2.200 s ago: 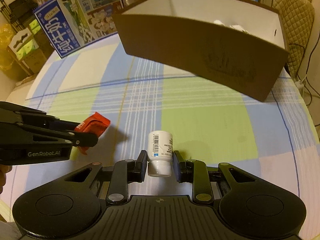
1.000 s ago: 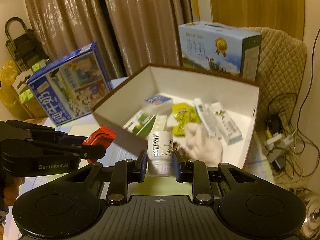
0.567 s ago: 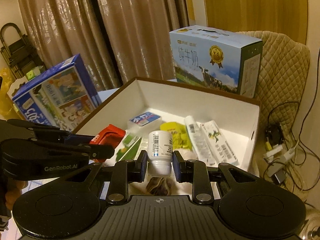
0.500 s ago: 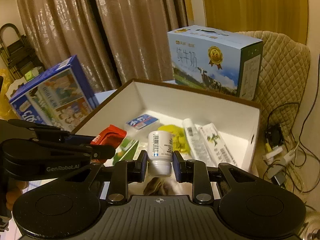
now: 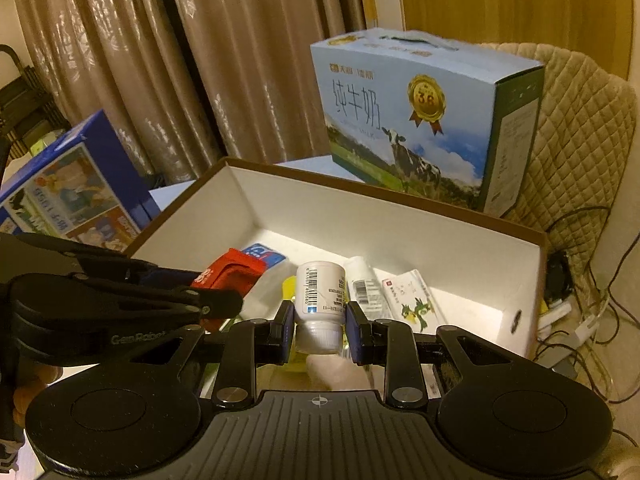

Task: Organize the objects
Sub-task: 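Lower both items into the brown box and open both tools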

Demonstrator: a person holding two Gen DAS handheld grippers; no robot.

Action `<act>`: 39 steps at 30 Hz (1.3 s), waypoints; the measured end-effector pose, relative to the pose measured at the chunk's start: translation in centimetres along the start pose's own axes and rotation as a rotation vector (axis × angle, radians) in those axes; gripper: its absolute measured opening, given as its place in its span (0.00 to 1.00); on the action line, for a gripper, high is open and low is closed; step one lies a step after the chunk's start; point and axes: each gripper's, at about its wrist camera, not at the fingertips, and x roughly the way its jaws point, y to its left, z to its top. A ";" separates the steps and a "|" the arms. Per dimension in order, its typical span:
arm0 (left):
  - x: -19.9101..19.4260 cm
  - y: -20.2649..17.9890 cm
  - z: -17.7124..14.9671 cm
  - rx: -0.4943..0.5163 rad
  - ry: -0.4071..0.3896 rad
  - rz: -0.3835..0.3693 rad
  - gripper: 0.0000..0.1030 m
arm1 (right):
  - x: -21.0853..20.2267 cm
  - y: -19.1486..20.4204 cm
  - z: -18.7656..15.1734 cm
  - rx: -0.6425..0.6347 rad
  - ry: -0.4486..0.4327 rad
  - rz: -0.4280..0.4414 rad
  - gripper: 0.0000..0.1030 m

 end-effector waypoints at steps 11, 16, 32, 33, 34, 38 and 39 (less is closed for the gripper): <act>4.9 0.8 2.5 -0.013 0.017 0.005 0.23 | 4.4 -2.4 1.6 0.029 0.039 -0.011 0.24; 5.9 1.4 3.1 -0.029 0.015 0.006 0.24 | 5.4 -3.0 1.9 0.040 0.050 -0.010 0.24; 4.6 3.9 2.6 -0.048 0.003 0.045 0.66 | 7.0 -2.3 2.1 0.043 0.085 0.037 0.24; 4.3 4.1 2.5 -0.051 0.003 0.050 0.68 | 7.1 -2.2 2.2 0.042 0.089 0.040 0.24; 4.1 4.2 2.3 -0.052 0.002 0.053 0.70 | 7.1 -2.2 2.2 0.042 0.093 0.041 0.24; 3.2 4.7 1.9 -0.063 -0.003 0.059 0.74 | 6.6 -2.0 2.0 0.044 0.096 0.033 0.24; 2.9 4.7 1.8 -0.064 -0.006 0.058 0.76 | 6.5 -2.0 2.0 0.045 0.099 0.031 0.24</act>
